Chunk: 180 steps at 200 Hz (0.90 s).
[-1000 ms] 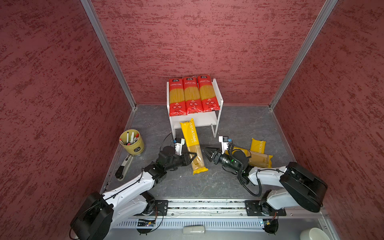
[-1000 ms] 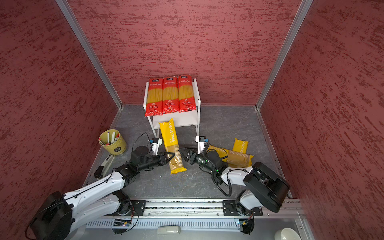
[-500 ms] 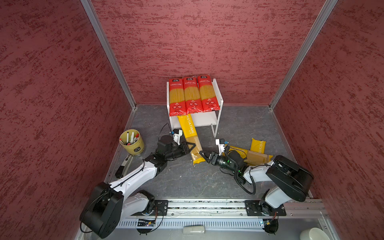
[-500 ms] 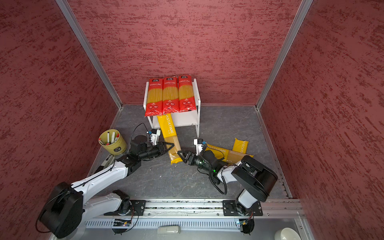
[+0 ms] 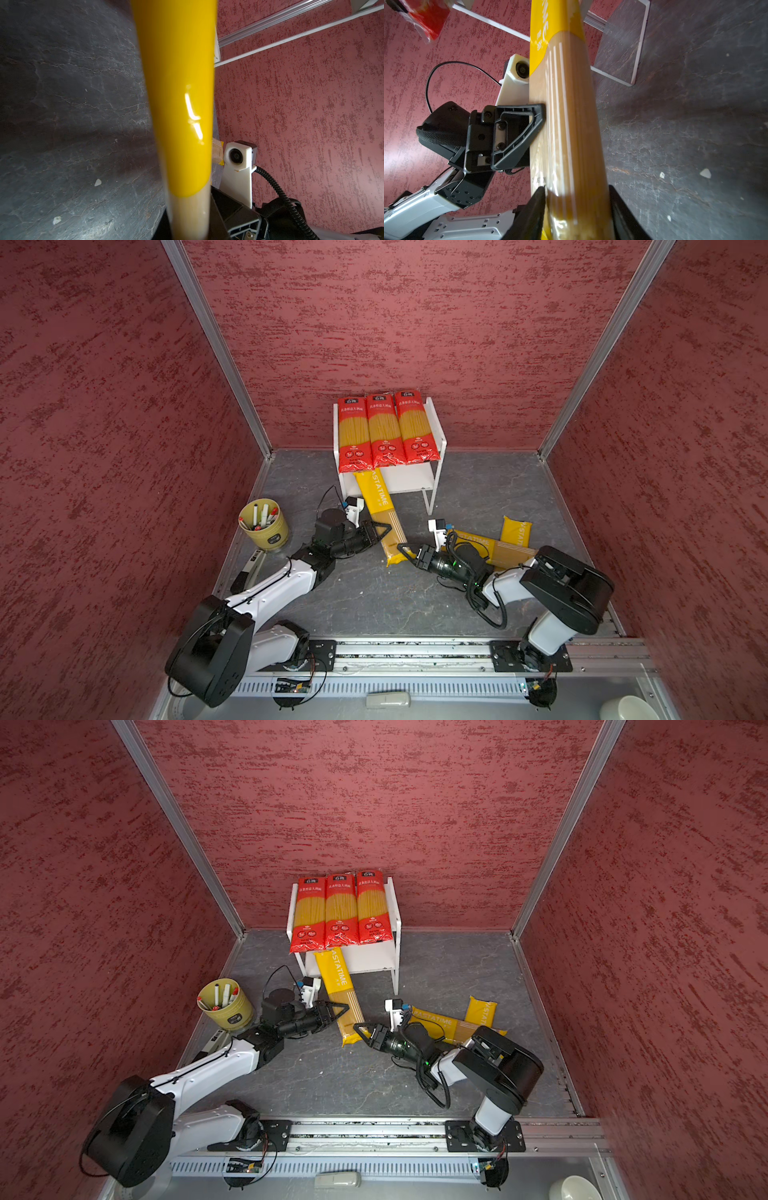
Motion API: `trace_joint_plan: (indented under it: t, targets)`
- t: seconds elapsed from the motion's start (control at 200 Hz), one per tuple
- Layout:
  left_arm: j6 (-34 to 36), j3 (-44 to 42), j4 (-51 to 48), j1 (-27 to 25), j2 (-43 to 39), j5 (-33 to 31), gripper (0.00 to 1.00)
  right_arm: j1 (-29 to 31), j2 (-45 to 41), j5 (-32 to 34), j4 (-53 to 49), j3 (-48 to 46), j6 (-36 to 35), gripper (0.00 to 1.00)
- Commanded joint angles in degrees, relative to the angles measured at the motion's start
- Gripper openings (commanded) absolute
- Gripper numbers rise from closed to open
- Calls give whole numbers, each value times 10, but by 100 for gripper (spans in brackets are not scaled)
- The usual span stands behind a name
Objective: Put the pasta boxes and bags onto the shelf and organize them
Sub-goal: 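Push the yellow bag into the lower tier with the right gripper while left releases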
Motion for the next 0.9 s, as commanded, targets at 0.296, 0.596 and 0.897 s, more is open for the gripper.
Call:
trace_joint_plan:
  t: [0.296,0.596,0.897]
  targets:
    - [-8,28,100,10,-1,15,19,11,-3,38,88,18,34,20]
    - [-10,6,79,30,-29,13,43,12,8,76,131,23,53,3]
    - [-4,-43,-12,37,-134,-15,62,12,-15,125,80,44,56,0]
